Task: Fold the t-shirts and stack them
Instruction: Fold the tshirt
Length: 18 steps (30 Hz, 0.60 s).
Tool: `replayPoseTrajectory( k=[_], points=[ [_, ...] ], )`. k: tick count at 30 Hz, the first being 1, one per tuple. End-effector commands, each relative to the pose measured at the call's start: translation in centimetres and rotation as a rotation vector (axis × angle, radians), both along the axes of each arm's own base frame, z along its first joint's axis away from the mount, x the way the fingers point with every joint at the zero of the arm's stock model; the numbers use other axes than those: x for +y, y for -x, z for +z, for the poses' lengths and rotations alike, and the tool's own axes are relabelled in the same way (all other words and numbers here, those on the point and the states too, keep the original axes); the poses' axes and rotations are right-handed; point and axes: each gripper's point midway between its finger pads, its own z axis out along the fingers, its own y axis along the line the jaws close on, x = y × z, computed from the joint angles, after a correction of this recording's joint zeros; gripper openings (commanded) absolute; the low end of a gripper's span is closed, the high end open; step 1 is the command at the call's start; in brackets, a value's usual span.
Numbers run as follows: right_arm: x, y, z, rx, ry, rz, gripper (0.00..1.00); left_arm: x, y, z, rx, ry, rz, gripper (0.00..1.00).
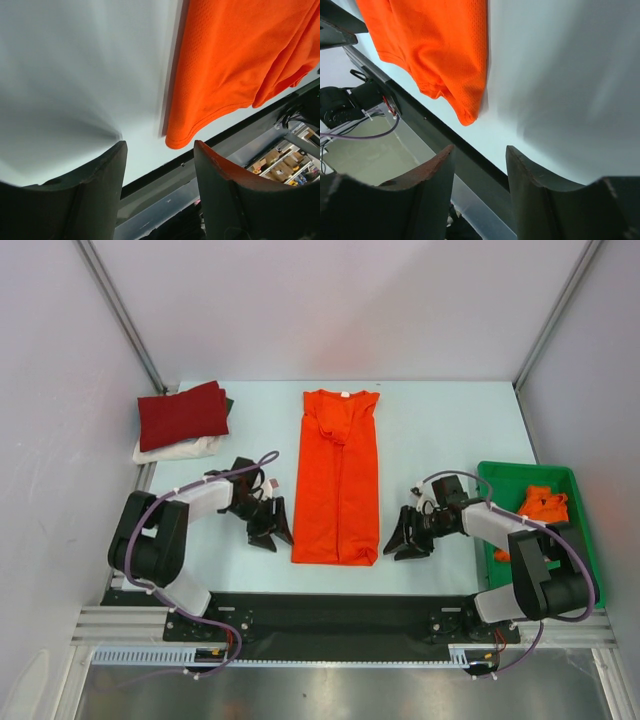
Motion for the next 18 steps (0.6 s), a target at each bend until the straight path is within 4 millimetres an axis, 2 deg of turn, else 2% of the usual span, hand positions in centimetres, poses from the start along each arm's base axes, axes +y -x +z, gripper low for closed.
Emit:
replayPoseTrajectory(
  k=[1,9,18],
  points=[
    [0.5,-0.9,-0.8,0.005,0.017,-0.022,0.5,-1.2,-1.3,0.5,-0.01,0.063,0.029,0.6],
    [1.9,-1.2,-1.7,0.025,0.033,-0.011,0.47,-1.5,-0.5,-0.3,0.038,0.076,0.036,0.55],
    [3.0,-2.8,-2.1,0.037,0.032,-0.025,0.48,-2.7,1.0,-0.5,0.102,0.126,0.02,0.46]
  ],
)
